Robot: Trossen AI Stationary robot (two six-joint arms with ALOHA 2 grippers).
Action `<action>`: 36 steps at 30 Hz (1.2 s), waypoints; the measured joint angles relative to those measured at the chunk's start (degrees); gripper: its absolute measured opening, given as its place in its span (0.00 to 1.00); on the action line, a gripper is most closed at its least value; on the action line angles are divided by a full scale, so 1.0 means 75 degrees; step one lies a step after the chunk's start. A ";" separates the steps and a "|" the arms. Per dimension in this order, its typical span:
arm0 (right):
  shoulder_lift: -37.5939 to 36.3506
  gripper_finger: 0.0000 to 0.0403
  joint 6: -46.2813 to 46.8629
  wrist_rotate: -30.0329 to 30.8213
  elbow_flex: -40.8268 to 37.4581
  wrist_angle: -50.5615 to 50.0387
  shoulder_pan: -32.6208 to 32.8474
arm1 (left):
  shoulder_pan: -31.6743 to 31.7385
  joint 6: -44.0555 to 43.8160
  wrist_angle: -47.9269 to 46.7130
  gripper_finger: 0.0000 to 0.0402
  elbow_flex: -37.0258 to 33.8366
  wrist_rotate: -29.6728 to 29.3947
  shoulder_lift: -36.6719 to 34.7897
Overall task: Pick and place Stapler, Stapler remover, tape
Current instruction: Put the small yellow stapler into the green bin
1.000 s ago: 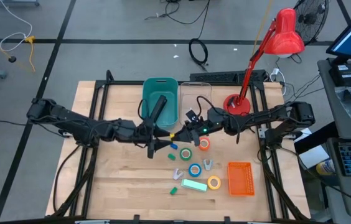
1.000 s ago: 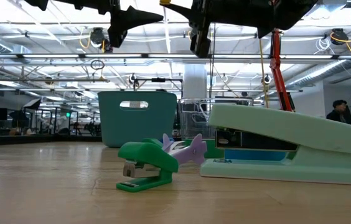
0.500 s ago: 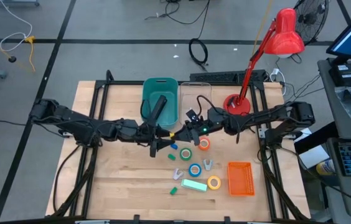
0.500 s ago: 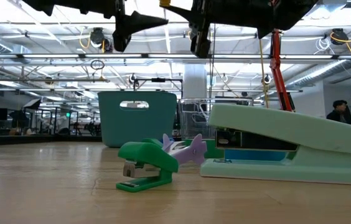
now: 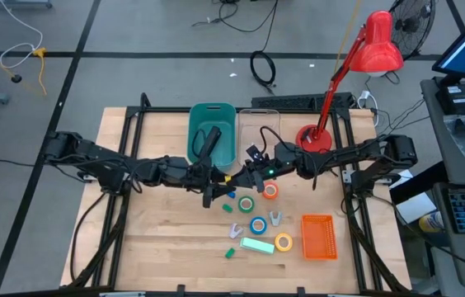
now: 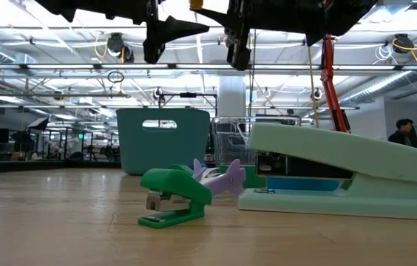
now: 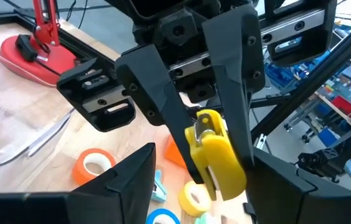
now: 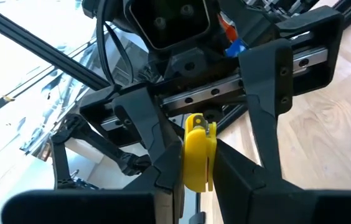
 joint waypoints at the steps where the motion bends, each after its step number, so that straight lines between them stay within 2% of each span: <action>1: 0.0000 0.15 0.0002 -0.0004 0.0000 0.0005 0.0002 | 0.0000 -0.0018 0.0008 0.57 0.0000 0.0000 0.0001; 9: 0.0000 0.15 0.0025 -0.0026 0.0000 -0.0041 0.0003 | 0.0000 -0.0096 0.0017 0.55 0.0000 0.0002 0.0026; 17: 0.0003 0.15 0.0053 -0.0008 0.0000 -0.0047 0.0000 | -0.0003 0.0034 0.0058 0.34 0.0000 0.0011 0.0026; 21: 0.0003 0.15 0.0089 0.0005 -0.0003 -0.0050 0.0000 | -0.0003 0.0065 0.0040 0.27 -0.0003 -0.0058 0.0023; 36: -0.0012 0.15 0.0144 -0.0038 0.0000 -0.0117 0.0000 | -0.0003 0.0153 0.0242 0.27 -0.0017 -0.0041 0.0026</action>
